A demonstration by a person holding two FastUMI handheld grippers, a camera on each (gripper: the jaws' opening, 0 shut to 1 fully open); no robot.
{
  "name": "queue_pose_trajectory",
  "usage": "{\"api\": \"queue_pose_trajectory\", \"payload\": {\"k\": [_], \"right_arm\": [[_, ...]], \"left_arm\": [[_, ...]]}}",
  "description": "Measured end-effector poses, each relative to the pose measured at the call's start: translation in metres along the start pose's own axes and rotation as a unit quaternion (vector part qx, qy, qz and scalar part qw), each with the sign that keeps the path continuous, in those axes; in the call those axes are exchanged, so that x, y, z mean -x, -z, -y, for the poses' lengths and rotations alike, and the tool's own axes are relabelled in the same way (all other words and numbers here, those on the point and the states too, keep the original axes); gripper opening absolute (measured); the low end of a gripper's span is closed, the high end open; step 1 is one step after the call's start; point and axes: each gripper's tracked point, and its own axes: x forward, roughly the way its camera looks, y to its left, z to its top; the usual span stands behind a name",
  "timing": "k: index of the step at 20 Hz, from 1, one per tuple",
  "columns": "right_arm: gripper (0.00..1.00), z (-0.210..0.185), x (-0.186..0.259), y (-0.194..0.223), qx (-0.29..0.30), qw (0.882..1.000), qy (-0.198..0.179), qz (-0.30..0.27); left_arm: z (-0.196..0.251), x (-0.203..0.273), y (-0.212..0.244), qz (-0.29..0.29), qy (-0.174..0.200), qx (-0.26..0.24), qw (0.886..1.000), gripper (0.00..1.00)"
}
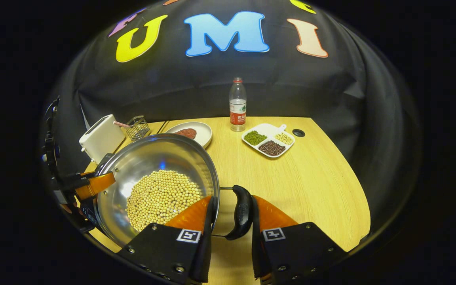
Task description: First push the handle of the pot to place it horizontally, then grasp the pot with both hands and set it on the induction cooktop.
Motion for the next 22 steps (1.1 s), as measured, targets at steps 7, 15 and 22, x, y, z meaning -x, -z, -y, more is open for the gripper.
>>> {"api": "queue_pose_trajectory", "payload": {"k": [7,15,22], "right_arm": [[0.42,-0.043,-0.002,-0.004,-0.001,1.000,-0.003,0.008],[0.42,-0.097,-0.012,-0.004,-0.001,1.000,-0.010,0.009],[0.42,-0.143,-0.024,-0.006,0.006,1.000,-0.023,0.007]], "left_arm": [[-0.047,0.007,-0.005,0.009,-0.002,0.001,1.000,0.64],[-0.105,0.009,-0.006,0.011,-0.009,0.002,1.000,0.63],[-0.157,0.013,-0.002,0.008,-0.021,0.007,1.000,0.63]]}}
